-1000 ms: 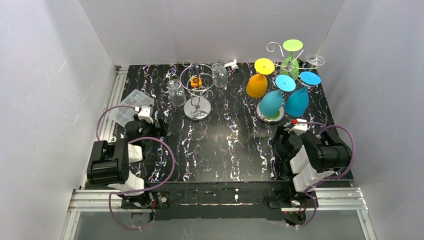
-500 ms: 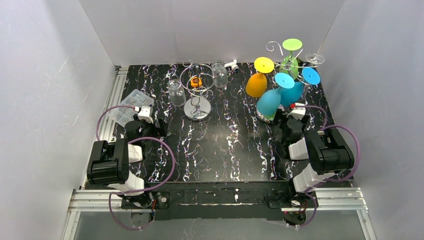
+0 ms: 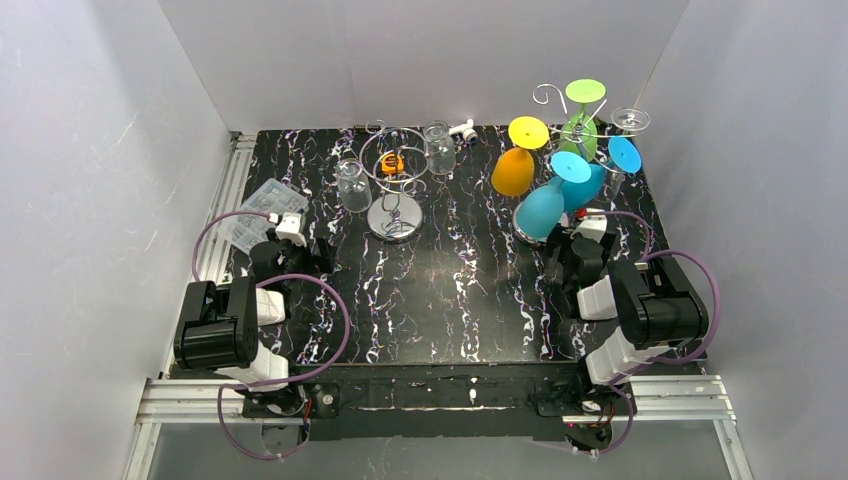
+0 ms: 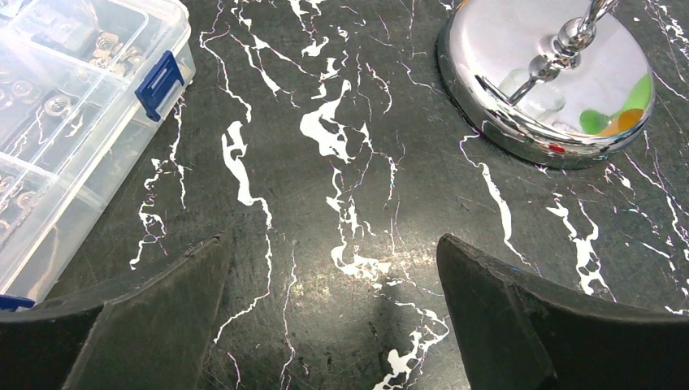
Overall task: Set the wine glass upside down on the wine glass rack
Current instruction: Reset both arms
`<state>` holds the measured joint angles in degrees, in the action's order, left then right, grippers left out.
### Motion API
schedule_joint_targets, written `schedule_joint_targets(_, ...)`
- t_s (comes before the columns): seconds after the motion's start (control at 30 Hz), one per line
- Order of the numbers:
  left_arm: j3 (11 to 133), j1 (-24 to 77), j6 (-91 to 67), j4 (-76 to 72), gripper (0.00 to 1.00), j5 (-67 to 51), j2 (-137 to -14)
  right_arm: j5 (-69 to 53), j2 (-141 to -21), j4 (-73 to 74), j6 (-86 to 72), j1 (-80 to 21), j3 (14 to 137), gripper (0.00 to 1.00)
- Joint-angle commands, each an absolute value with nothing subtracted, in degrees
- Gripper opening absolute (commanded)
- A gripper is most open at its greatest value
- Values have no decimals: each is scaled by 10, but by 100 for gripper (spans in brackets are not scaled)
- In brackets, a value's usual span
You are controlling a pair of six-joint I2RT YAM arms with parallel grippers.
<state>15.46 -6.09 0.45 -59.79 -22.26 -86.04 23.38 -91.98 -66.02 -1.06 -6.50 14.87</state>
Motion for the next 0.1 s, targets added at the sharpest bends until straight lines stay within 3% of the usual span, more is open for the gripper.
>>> schedule_joint_targets(0.0, 162, -58, 14, -608, 98, -217, -857, 233, -920, -676, -1, -67, 153, 98)
schedule_joint_targets(0.07, 161, -58, 14, -607, 98, -217, -856, 233, -920, -676, -1, -67, 153, 98)
